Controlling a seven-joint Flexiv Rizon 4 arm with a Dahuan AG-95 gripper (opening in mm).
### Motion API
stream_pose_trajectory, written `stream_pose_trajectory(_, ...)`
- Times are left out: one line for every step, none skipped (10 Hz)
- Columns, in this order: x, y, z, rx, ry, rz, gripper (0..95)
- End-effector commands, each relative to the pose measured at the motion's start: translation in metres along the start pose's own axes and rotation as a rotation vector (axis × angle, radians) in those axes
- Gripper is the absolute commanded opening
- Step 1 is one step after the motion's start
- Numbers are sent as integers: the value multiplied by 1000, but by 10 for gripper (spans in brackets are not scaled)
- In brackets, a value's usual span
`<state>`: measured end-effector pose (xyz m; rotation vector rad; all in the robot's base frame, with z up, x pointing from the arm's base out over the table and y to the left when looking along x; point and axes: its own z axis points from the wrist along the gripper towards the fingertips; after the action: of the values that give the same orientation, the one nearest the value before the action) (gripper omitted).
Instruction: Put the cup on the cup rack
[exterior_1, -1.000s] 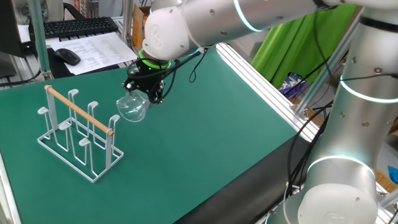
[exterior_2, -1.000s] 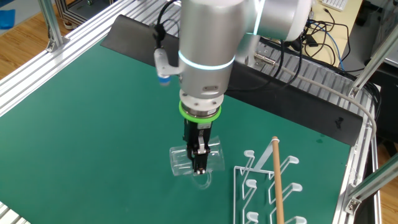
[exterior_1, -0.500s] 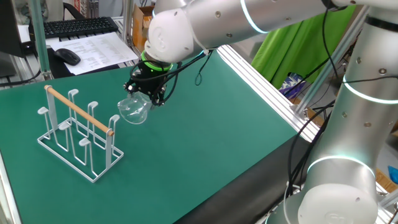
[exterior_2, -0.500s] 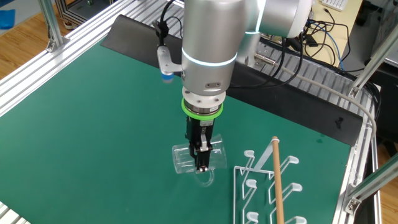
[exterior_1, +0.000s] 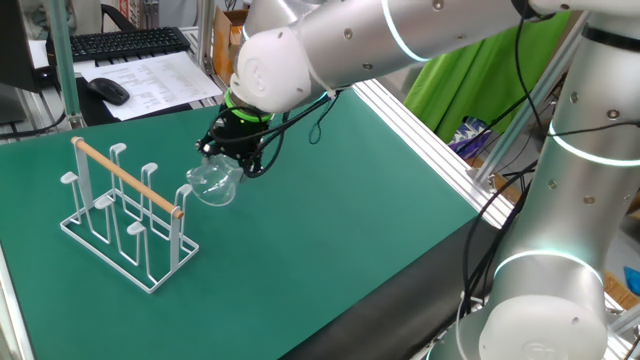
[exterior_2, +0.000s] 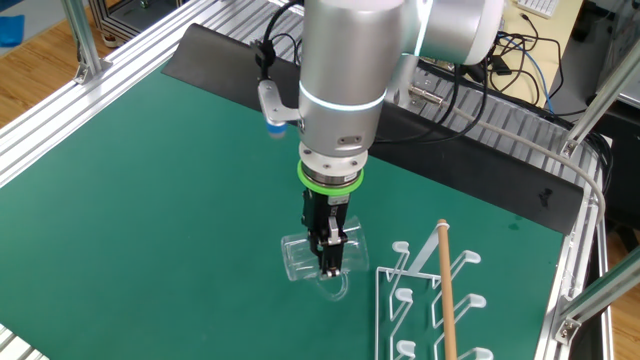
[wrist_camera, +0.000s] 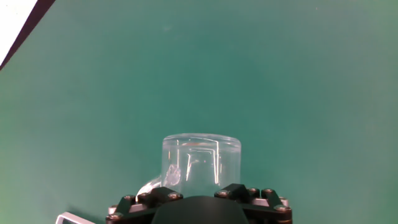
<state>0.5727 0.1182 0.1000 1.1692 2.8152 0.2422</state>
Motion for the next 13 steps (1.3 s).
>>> stream_pose_trajectory(0, 0, 0, -4, 11, -39, 0)
stream_pose_trajectory(0, 0, 0, -12, 19, -71, 0)
stream_pose_trajectory(0, 0, 0, -28, 34, -103, 0)
stream_pose_trajectory(0, 0, 0, -55, 54, -127, 0)
stream_pose_trajectory(0, 0, 0, -63, 65, -143, 0)
stream_pose_trajectory(0, 0, 0, -53, 44, -192, 0)
stream_pose_trajectory(0, 0, 0, -54, 44, -203, 0)
stream_pose_trajectory(0, 0, 0, -53, 47, -207, 0)
stream_pose_trajectory(0, 0, 0, -49, 44, -205, 0)
stream_pose_trajectory(0, 0, 0, -47, 41, -209, 0)
stream_pose_trajectory(0, 0, 0, -47, 37, -209, 0)
stream_pose_trajectory(0, 0, 0, -45, 30, -208, 0)
stream_pose_trajectory(2, 3, -1, -18, 0, -213, 0)
